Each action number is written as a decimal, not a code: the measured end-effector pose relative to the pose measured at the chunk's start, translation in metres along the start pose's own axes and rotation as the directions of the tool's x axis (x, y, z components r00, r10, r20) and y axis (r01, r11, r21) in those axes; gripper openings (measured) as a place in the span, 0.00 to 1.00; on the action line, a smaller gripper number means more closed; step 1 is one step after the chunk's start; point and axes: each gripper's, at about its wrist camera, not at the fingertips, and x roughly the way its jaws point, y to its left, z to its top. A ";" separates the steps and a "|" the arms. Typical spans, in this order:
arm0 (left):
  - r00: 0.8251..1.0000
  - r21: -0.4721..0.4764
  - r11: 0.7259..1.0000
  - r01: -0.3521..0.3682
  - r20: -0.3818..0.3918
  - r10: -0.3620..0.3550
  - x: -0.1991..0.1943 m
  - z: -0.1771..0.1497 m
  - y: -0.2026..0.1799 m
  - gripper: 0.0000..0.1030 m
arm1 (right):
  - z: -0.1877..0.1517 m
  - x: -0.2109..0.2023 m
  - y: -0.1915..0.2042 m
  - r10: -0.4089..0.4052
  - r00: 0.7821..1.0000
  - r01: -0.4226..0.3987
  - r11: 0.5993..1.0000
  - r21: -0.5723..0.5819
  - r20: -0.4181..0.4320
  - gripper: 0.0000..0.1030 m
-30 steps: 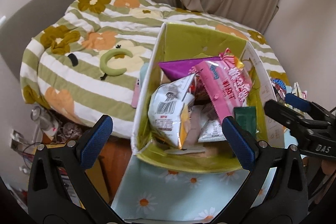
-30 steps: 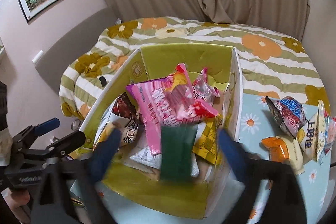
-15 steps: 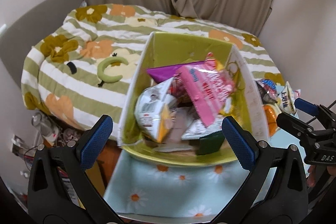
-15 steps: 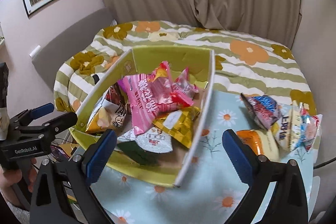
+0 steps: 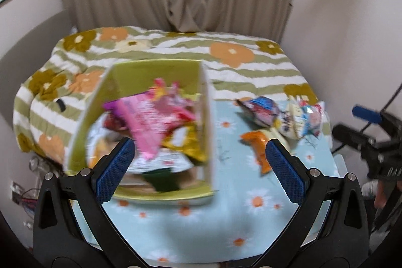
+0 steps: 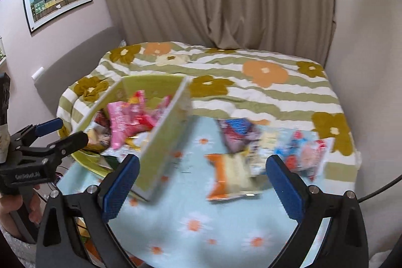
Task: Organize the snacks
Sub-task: 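Move both tools back toward the remaining snack bags, then grasp the orange-and-cream bag with the left tool while the right tool grasps the yellow-blue bag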
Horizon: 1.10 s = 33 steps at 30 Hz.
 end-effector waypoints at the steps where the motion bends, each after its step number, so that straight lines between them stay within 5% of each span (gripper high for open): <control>1: 1.000 0.007 1.000 0.004 -0.004 -0.004 0.003 0.000 -0.011 1.00 | 0.001 -0.002 -0.009 -0.005 1.000 0.005 1.000 -0.001 -0.001 0.97; 14: 0.979 -0.091 0.994 0.060 -0.190 -0.076 0.096 -0.016 -0.099 1.00 | 0.028 0.040 -0.117 0.061 0.989 -0.053 0.997 0.062 -0.134 0.97; 23: 0.956 -0.113 0.992 0.056 -0.281 -0.086 0.169 -0.022 -0.109 1.00 | 0.019 0.126 -0.129 0.149 0.947 -0.103 0.980 0.171 -0.284 0.97; 33: 0.929 -0.143 0.985 0.095 -0.343 -0.140 0.221 -0.019 -0.112 1.00 | 0.014 0.177 -0.134 0.119 0.910 -0.064 0.987 0.148 -0.398 0.88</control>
